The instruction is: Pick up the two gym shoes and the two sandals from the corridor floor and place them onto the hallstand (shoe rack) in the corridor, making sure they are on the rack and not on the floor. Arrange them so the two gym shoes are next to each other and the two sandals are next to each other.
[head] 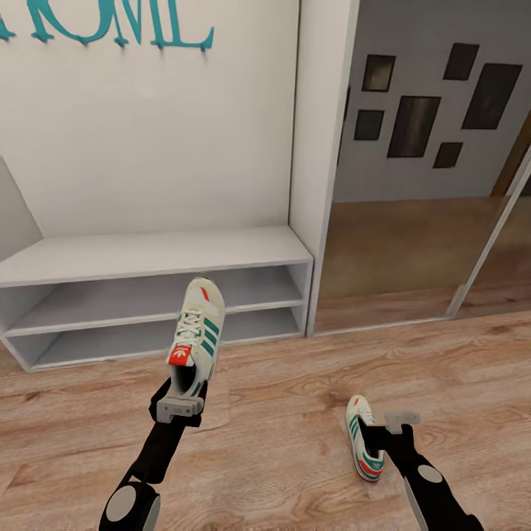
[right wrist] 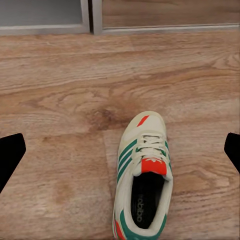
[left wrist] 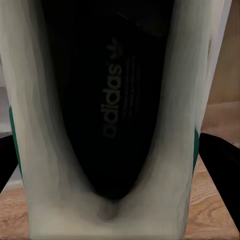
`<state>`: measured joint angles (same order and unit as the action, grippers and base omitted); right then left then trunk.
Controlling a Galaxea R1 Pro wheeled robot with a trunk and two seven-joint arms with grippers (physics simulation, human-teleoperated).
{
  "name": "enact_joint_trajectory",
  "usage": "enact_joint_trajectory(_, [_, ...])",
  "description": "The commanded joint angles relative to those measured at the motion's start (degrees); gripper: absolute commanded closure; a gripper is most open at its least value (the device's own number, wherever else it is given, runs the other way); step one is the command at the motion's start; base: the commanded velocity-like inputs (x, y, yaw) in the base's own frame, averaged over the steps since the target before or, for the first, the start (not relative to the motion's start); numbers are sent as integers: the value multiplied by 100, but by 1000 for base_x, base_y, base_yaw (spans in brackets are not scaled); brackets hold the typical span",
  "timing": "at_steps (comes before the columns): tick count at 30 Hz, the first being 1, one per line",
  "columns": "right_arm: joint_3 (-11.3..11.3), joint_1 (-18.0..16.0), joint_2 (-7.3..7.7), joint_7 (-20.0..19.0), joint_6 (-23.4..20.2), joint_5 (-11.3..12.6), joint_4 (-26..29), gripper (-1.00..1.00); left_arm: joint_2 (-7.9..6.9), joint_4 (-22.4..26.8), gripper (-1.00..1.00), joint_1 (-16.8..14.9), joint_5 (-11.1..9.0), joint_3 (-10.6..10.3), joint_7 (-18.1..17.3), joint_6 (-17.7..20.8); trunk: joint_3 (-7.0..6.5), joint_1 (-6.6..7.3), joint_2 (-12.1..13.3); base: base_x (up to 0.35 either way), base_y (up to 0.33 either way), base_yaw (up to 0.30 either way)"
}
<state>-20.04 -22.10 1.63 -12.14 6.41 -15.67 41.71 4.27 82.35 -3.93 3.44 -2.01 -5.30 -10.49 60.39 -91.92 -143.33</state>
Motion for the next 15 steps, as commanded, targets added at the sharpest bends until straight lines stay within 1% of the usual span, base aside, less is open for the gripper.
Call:
enact_joint_trajectory(1, [-34,-5,-5,-39,27,-59,-2,-100,3,0,100,-2,34,8,-15,-17,37,-1,-4,0,0,0])
enact_joint_trajectory(15, [-35,-5,-5,-38,27,-59,-4,-100,3,0,100,-2,34,-1,-15,-15,473,-37,-23,0,0,0])
